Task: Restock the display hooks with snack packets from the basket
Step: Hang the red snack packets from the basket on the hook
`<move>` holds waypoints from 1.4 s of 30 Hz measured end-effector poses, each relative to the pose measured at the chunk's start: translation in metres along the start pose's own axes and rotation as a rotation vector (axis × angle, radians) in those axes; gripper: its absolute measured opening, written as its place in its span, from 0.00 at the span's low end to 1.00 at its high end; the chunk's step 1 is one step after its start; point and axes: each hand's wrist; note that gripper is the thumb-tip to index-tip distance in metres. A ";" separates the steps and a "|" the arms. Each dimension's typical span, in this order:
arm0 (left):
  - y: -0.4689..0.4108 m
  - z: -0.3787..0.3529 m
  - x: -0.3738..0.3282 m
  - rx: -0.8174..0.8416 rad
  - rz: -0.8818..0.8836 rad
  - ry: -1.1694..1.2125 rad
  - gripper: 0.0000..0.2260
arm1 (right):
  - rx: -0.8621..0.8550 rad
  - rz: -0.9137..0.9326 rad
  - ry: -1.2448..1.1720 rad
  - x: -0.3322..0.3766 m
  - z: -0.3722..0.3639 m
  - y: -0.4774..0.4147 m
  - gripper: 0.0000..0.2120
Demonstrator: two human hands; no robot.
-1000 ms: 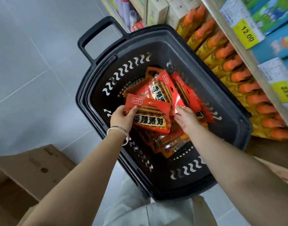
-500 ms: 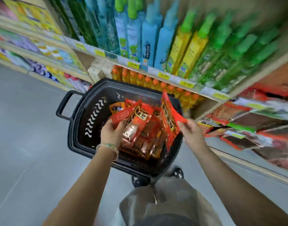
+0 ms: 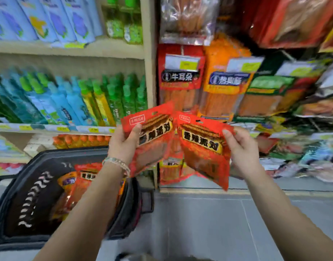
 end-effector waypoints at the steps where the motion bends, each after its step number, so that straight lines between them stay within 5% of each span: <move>1: 0.005 -0.019 -0.011 0.006 -0.021 0.022 0.05 | -0.014 0.047 0.030 0.002 0.024 -0.010 0.07; 10: 0.020 -0.144 -0.140 0.119 -0.307 0.117 0.06 | -0.260 0.254 0.036 0.039 0.186 -0.110 0.06; 18: -0.001 -0.206 -0.227 0.055 -0.501 0.116 0.09 | -0.407 0.378 -0.082 0.088 0.234 -0.204 0.08; 29: -0.055 -0.264 -0.283 0.110 -0.485 0.341 0.07 | -0.405 0.370 -0.343 0.134 0.234 -0.331 0.07; 42: -0.086 -0.313 -0.307 0.174 -0.398 0.402 0.07 | -0.431 0.172 -0.343 0.107 0.223 -0.401 0.07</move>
Point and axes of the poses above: each hand's wrist, its own y-axis away from the middle knuckle, its own z-axis out of the back of the hand, x = y × z, and after that the axes turned 5 degrees about -x, right-handed
